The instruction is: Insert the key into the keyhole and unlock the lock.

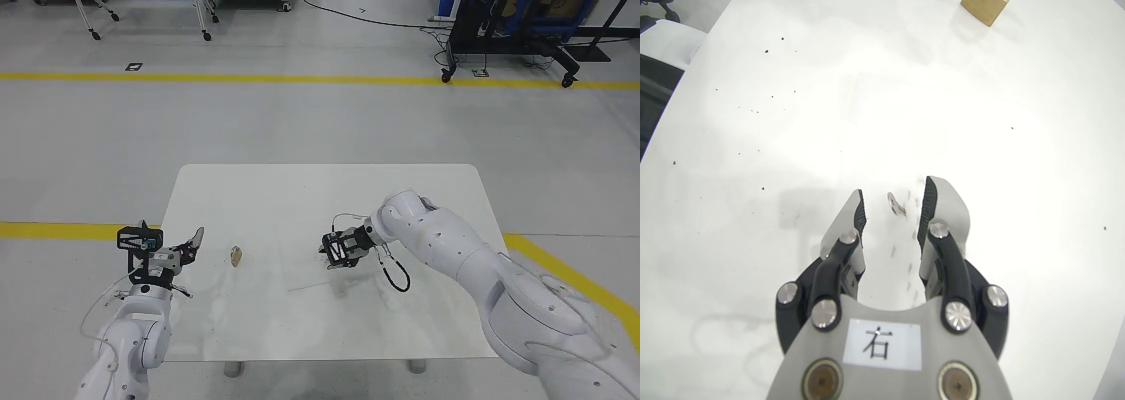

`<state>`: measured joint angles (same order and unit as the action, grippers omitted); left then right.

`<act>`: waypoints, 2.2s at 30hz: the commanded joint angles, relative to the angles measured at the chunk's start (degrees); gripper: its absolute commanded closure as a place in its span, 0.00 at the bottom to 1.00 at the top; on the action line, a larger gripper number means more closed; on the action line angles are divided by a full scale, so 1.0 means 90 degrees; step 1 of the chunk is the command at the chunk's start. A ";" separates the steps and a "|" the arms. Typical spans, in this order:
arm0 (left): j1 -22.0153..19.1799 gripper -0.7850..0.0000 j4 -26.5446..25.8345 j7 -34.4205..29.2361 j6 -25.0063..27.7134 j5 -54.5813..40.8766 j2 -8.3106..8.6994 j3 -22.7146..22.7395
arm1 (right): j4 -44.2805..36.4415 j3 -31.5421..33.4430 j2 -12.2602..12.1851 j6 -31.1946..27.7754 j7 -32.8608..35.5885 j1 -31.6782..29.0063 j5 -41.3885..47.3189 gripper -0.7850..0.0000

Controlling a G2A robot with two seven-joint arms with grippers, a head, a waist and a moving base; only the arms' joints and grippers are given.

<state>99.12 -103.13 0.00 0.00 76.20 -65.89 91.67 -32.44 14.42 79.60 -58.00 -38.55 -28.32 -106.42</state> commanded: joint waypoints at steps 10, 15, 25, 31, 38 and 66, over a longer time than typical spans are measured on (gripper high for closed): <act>0.0000 0.00 0.0000 0.0000 0.0000 0.0000 0.0000 0.0000 | 0.0751 -0.0465 0.0410 0.0000 -0.0452 0.0193 -0.0017 0.71; 0.0000 0.00 0.0000 0.0000 0.0000 0.0000 0.0000 0.0000 | 0.1015 -0.0520 0.0537 0.0000 -0.0589 0.0215 -0.0055 1.00; 0.0000 0.00 0.0000 0.0000 0.0000 0.0000 0.0000 0.0000 | 0.1314 -0.0500 0.0661 0.0088 -0.0834 0.0248 -0.0211 1.00; 0.0000 0.00 0.0000 0.0000 0.0000 0.0000 0.0000 0.0000 | 0.1377 -0.0464 0.0655 0.0442 -0.1104 0.0214 -0.0140 1.00; 0.0000 0.00 0.0000 0.0000 0.0000 0.0000 0.0000 0.0000 | 0.1549 -0.0332 0.0566 0.0865 -0.1689 0.0136 0.0105 1.00; 0.0000 0.00 0.0000 0.0000 0.0000 0.0000 0.0000 0.0000 | -0.0557 -0.0520 -0.1497 0.4118 -0.4984 -0.1152 0.3003 1.00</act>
<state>99.12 -103.13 0.00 0.00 76.20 -65.89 91.67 -37.47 9.74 66.11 -20.94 -83.40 -38.70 -79.06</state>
